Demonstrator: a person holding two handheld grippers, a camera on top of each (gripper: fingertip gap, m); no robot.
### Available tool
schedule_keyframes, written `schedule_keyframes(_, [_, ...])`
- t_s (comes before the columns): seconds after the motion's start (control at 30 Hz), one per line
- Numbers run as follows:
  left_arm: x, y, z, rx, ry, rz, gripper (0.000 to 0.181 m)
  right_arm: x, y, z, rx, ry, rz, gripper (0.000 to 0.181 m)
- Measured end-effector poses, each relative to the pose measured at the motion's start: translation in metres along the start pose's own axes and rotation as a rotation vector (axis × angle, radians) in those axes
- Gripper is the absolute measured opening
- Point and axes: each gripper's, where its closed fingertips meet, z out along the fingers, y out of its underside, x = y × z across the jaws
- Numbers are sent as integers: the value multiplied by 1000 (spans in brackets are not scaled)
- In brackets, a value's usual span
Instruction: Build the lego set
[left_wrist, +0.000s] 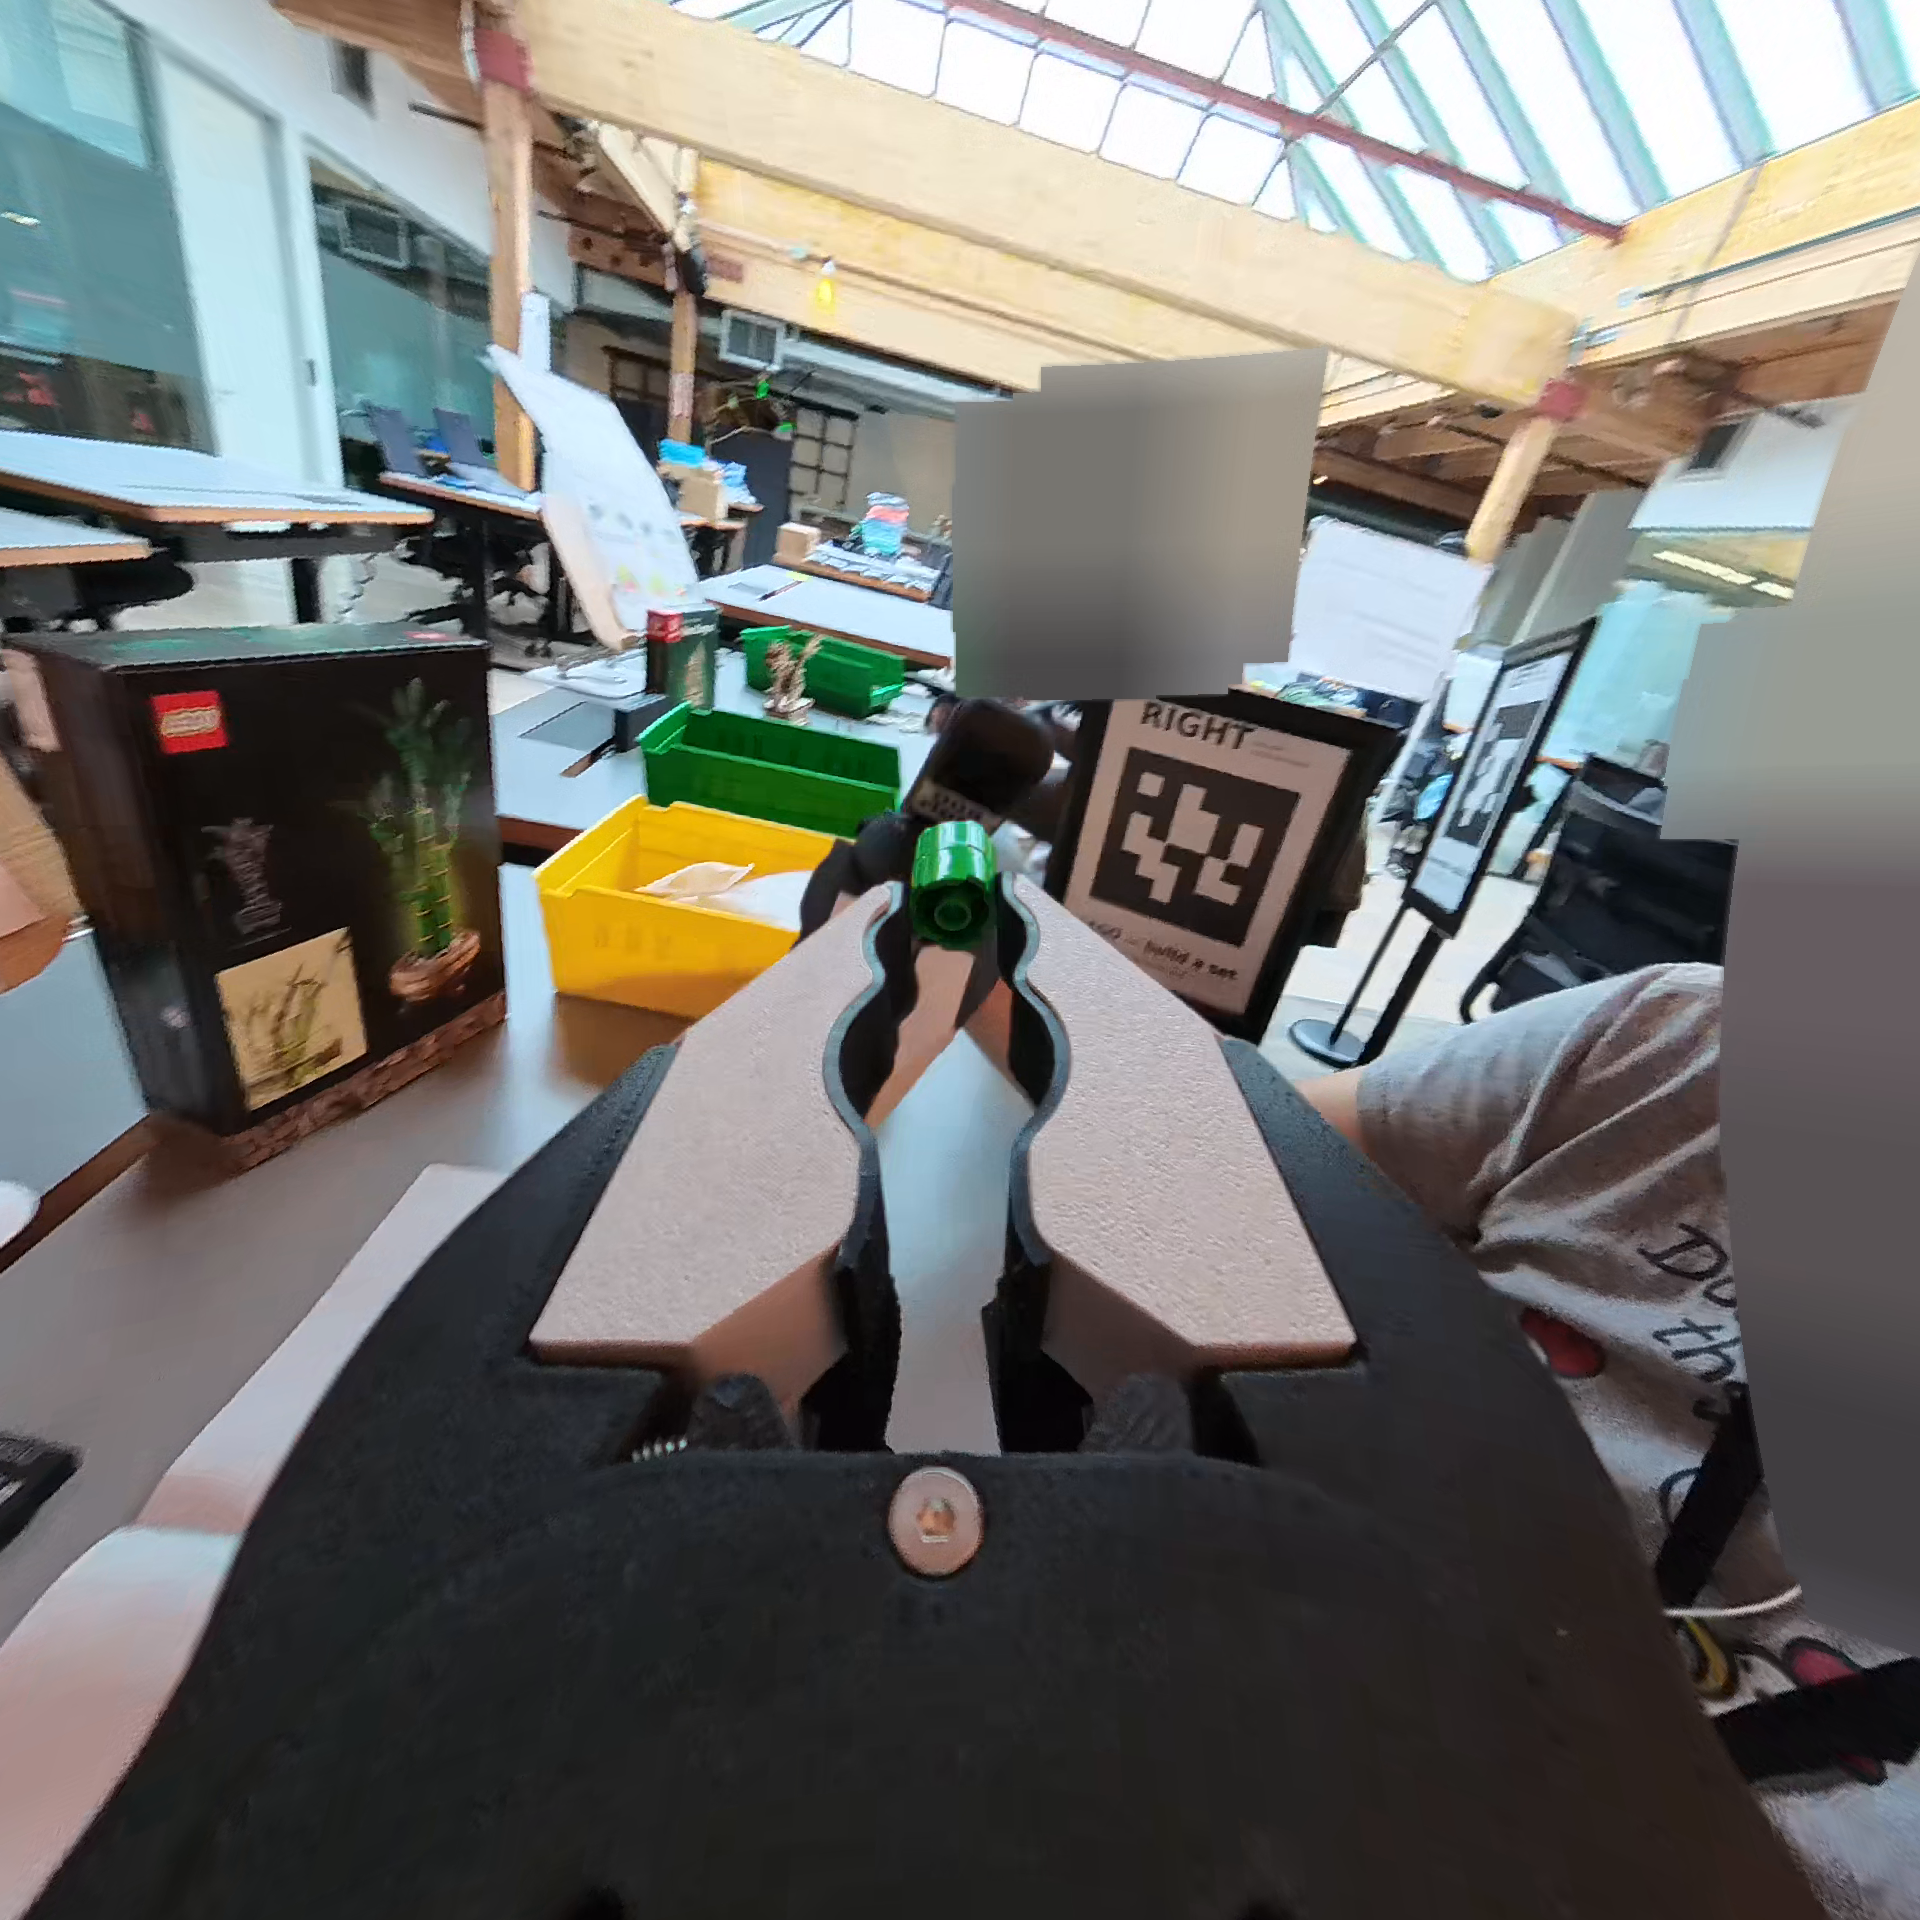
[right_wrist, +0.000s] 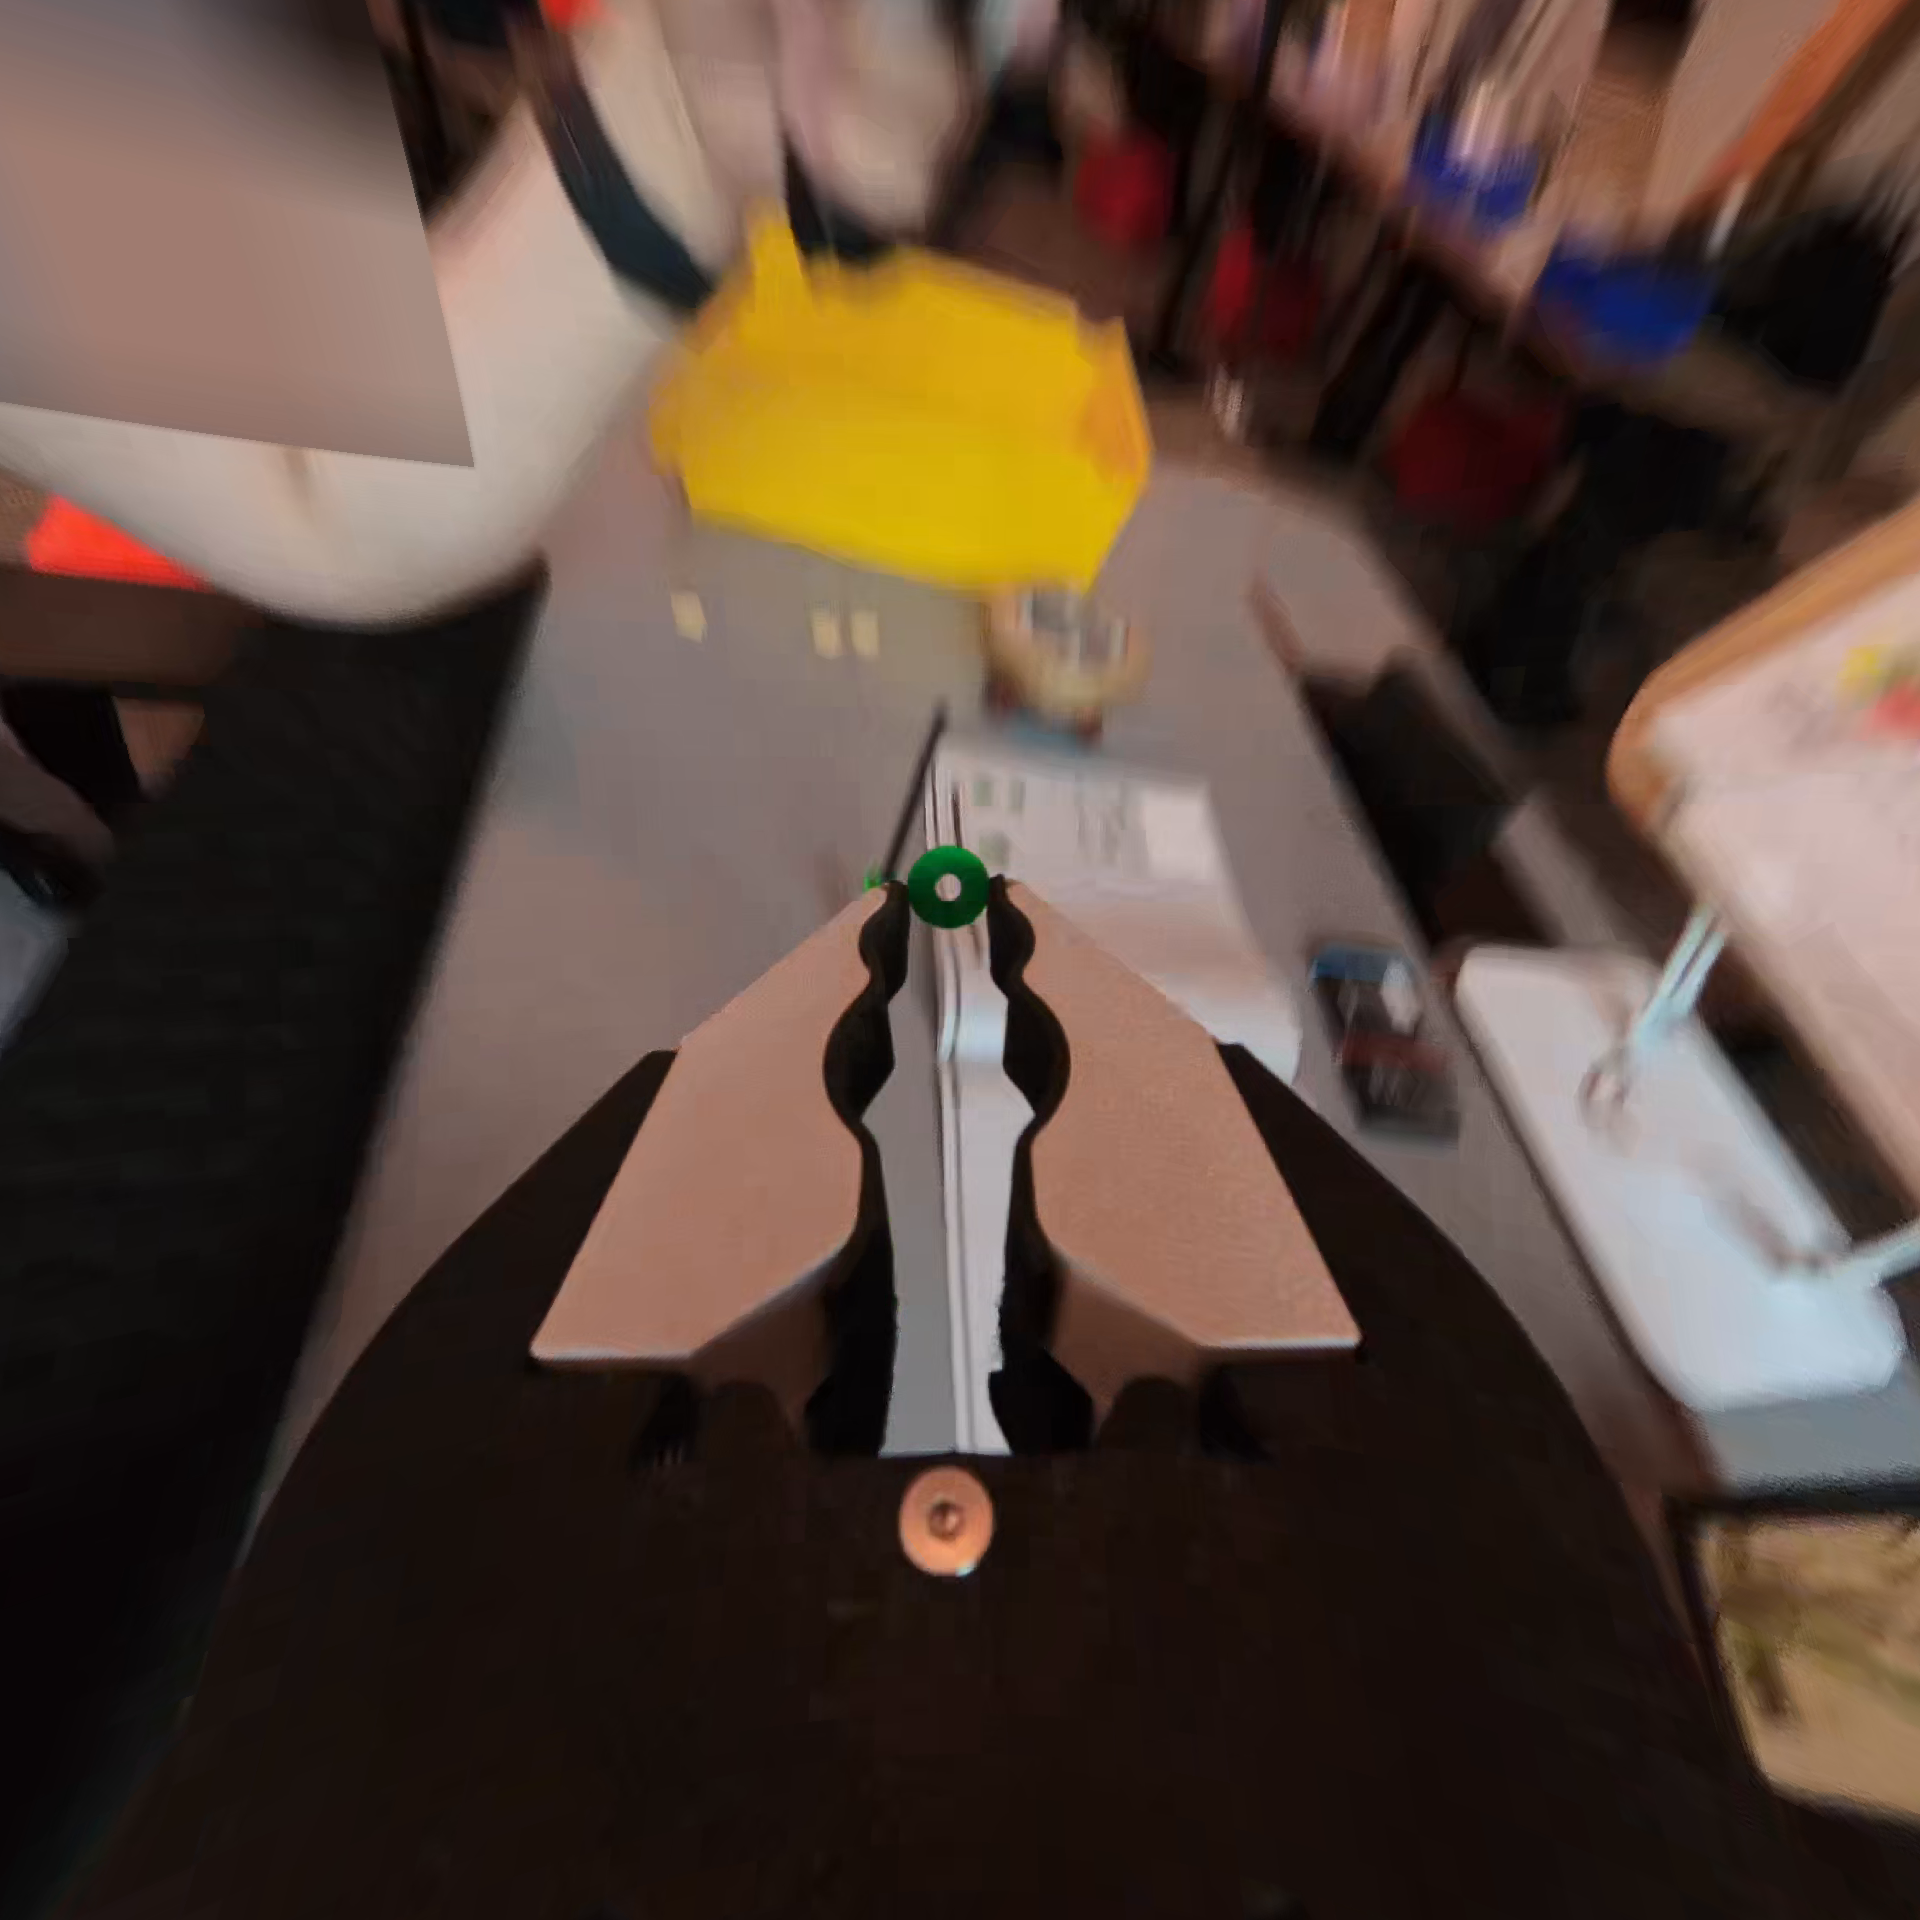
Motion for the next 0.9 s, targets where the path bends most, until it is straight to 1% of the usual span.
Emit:
schedule_keyframes(0.07, [7,0,7,17,49,-5,12,-6,-57,-18,189,16,-93,13])
schedule_keyframes(0.13, [13,4,16,10,96,-21,12,-15,-101,-32,315,5,-170,14])
schedule_keyframes(0.2, [22,5,24,20,162,-49,12,-25,-134,-42,400,-6,-257,14])
schedule_keyframes(0.27, [31,5,29,32,219,-81,12,-29,-152,-42,397,33,-354,14])
schedule_keyframes(0.37, [41,7,36,34,262,-105,13,-19,-157,-38,346,184,-460,13])
schedule_keyframes(0.4, [43,9,38,25,268,-108,13,-20,-159,-39,360,203,-489,13])
schedule_keyframes(0.47, [46,14,43,-3,272,-113,13,-17,-161,-40,377,222,-490,14])
schedule_keyframes(0.63, [48,22,52,-38,282,-125,13,-27,-154,-41,346,163,-484,14])
schedule_keyframes(0.7, [46,24,54,-41,259,-108,13,-27,-154,-41,337,158,-466,13])
schedule_keyframes(0.77, [41,27,57,-51,211,-48,13,-27,-154,-41,336,143,-418,14])
schedule_keyframes(0.9, [42,25,59,-48,163,56,13,-25,-155,-43,336,136,-361,13])
